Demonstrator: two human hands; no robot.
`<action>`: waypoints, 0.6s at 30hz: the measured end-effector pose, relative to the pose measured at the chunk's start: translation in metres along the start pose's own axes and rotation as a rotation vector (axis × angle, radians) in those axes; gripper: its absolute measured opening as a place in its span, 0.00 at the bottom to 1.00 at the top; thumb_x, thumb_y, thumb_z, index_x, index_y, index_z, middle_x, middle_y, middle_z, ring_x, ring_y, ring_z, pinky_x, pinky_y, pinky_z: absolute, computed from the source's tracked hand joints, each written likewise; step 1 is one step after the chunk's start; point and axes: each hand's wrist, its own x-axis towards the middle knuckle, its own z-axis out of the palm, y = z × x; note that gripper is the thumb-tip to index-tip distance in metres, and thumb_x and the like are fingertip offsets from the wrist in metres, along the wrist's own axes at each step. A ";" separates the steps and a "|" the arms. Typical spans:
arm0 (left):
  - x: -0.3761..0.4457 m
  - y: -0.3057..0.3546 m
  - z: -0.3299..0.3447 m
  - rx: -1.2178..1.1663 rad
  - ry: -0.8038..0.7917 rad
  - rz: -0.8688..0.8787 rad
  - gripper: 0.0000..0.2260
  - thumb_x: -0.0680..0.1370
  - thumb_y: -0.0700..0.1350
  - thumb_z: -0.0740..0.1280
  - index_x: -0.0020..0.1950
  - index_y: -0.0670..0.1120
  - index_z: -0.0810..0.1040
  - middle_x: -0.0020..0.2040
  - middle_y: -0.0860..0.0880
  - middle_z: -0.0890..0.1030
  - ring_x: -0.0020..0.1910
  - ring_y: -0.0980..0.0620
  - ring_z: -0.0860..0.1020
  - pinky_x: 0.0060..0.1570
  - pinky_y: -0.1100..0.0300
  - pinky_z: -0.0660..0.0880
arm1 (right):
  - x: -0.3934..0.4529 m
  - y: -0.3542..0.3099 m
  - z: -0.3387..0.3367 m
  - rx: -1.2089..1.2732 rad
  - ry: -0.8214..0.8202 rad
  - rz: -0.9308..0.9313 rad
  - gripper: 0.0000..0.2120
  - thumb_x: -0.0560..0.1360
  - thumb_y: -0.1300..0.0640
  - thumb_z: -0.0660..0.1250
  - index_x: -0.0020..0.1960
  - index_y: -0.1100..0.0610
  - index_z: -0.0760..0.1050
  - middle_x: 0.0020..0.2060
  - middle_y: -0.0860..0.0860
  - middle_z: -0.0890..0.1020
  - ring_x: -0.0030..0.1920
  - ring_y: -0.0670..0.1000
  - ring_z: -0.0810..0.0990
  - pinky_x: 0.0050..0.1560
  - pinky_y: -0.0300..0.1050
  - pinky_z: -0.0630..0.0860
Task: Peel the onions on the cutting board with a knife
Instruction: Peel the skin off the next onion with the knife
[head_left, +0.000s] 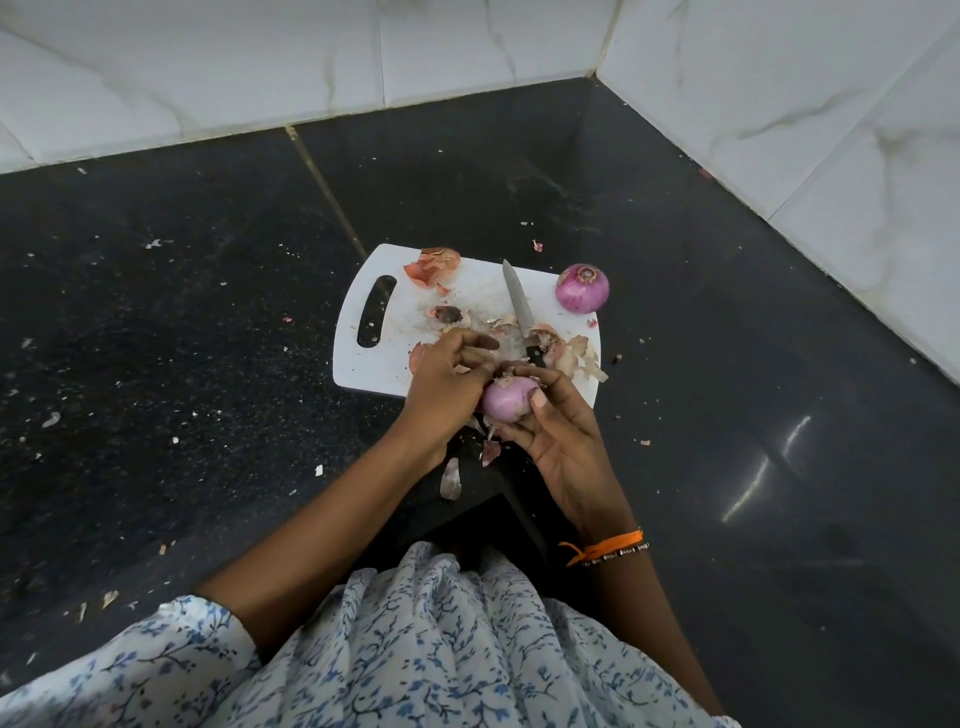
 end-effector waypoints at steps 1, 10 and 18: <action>-0.001 0.001 0.000 -0.014 0.013 0.002 0.11 0.75 0.32 0.61 0.41 0.46 0.79 0.44 0.43 0.81 0.46 0.50 0.79 0.48 0.54 0.77 | 0.000 0.000 0.000 0.000 0.003 -0.001 0.09 0.76 0.57 0.63 0.55 0.55 0.77 0.54 0.54 0.81 0.54 0.54 0.81 0.54 0.47 0.79; -0.006 0.004 -0.002 -0.121 -0.016 0.075 0.13 0.74 0.32 0.53 0.29 0.37 0.68 0.29 0.42 0.68 0.32 0.49 0.66 0.33 0.59 0.65 | -0.001 -0.004 -0.003 0.009 0.019 -0.005 0.09 0.76 0.57 0.62 0.54 0.54 0.78 0.54 0.54 0.80 0.54 0.55 0.81 0.53 0.47 0.79; -0.006 0.004 -0.010 -0.113 -0.187 0.065 0.11 0.80 0.39 0.59 0.42 0.44 0.78 0.40 0.49 0.80 0.42 0.54 0.79 0.42 0.62 0.75 | -0.002 -0.006 -0.006 -0.002 0.022 -0.051 0.15 0.74 0.59 0.65 0.60 0.62 0.73 0.59 0.64 0.74 0.58 0.60 0.78 0.57 0.50 0.78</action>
